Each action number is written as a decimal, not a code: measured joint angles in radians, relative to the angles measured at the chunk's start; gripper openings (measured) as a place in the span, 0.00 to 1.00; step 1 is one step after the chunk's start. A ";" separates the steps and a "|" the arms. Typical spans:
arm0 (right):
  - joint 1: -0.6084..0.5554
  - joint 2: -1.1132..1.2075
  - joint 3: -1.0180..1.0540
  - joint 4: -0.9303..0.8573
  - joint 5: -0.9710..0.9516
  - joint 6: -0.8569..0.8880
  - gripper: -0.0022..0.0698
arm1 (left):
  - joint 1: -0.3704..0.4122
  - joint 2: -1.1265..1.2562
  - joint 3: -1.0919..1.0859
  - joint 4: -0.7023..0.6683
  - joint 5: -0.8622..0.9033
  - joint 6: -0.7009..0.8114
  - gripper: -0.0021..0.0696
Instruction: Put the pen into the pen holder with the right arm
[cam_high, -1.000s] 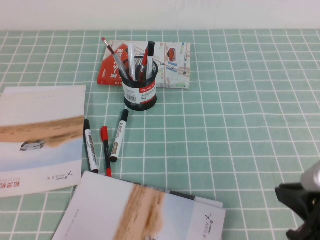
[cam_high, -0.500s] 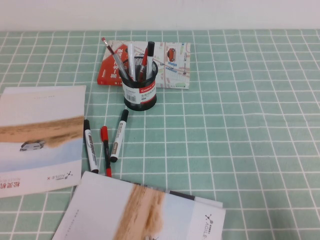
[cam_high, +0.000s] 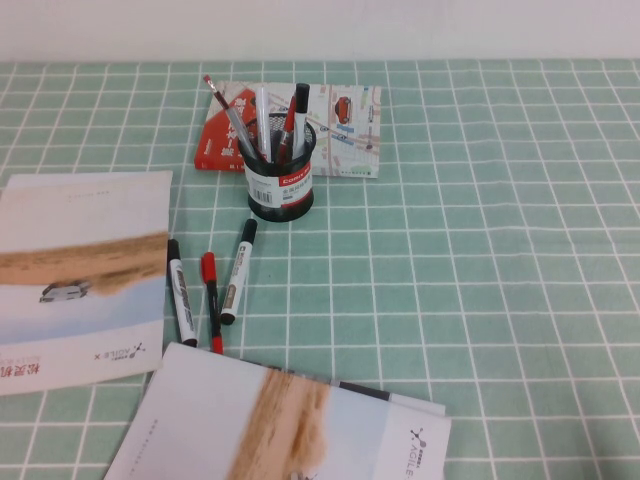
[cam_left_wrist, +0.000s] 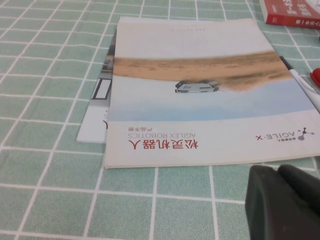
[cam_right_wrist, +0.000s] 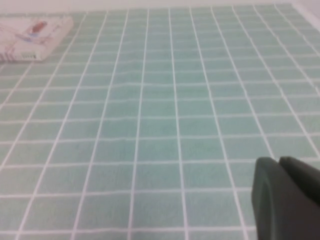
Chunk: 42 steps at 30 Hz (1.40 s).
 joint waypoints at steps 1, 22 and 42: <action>0.000 0.000 0.000 0.005 0.010 0.000 0.00 | 0.000 0.000 0.000 0.000 0.000 0.000 0.02; 0.004 0.000 0.000 0.322 0.046 -0.349 0.00 | 0.000 0.000 0.000 0.000 0.000 0.000 0.02; 0.004 0.000 0.000 0.329 0.048 -0.357 0.00 | 0.000 0.000 0.000 0.000 0.000 0.000 0.02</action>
